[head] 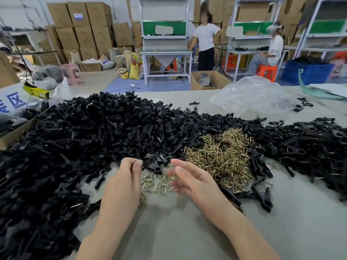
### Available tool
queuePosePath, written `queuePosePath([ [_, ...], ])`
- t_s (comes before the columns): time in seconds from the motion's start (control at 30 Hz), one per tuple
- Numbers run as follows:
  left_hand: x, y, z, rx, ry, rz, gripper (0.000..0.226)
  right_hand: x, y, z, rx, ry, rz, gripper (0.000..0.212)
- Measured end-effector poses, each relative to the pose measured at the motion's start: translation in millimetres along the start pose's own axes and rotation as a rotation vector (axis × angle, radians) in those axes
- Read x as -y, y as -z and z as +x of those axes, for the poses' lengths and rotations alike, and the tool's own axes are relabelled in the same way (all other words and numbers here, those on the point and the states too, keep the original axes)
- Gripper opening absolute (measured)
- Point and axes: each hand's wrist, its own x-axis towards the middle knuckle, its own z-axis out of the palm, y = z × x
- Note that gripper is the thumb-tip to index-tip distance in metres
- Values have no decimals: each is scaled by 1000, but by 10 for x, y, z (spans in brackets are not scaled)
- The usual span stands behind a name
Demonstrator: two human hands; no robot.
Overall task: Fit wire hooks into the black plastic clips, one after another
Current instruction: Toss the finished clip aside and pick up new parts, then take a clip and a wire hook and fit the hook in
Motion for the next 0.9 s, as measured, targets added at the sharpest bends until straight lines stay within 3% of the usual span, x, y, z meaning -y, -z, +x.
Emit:
queuePosePath([
  [0.07, -83, -57, -56, 103, -23, -80, 35, -33, -52, -8, 59, 24, -32, 30],
  [0.2, -153, -164, -128, 255, -85, -79, 32, -45, -61, -10, 33, 137, -126, 18],
  [0.27, -117, -136, -82, 188, -107, -4, 32, -40, -22, 12, -22, 129, -77, 26],
  [0.33, -3, -58, -23, 2, -114, 241, 36, -38, 13, 25, -39, 103, -12, 32],
  [0.43, 261, 117, 49, -232, 150, 599, 26, -47, 24, 31, -26, 85, 20, 31],
  [0.5, 388, 211, 35, -186, 253, 683, 24, -50, 23, 37, -29, 84, 38, 30],
  [0.63, 461, 235, 17, -86, 280, 732, 18, -69, 30, 40, -18, 65, 58, 20],
  [0.7, 418, 257, 51, -117, 259, 605, 15, -76, 36, 41, -19, 43, 58, 21],
  [0.77, 269, 265, 75, -149, 206, 197, 6, -72, 34, 48, -24, 32, 55, 23],
  [0.83, 27, 191, 50, -83, 164, -211, 8, -68, 29, 54, -21, 28, 50, 25],
  [0.9, -152, 63, -21, 53, 86, -386, 13, -66, 20, 55, -13, 32, 33, 28],
])
